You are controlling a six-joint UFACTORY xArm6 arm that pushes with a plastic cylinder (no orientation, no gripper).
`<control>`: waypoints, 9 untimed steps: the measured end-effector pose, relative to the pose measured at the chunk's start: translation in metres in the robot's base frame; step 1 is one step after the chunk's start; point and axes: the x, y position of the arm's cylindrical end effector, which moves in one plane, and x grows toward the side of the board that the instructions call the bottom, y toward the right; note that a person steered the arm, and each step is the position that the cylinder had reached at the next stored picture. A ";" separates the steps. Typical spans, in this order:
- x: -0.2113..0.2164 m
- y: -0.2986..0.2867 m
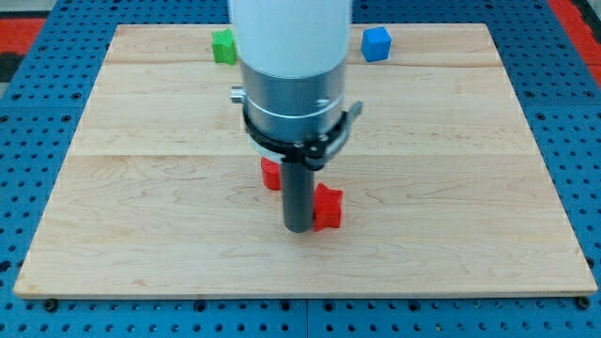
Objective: Move the red star to the right of the red circle
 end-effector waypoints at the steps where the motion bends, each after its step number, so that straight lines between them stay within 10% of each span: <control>1: 0.020 -0.001; 7: -0.042 0.092; 9: -0.009 0.001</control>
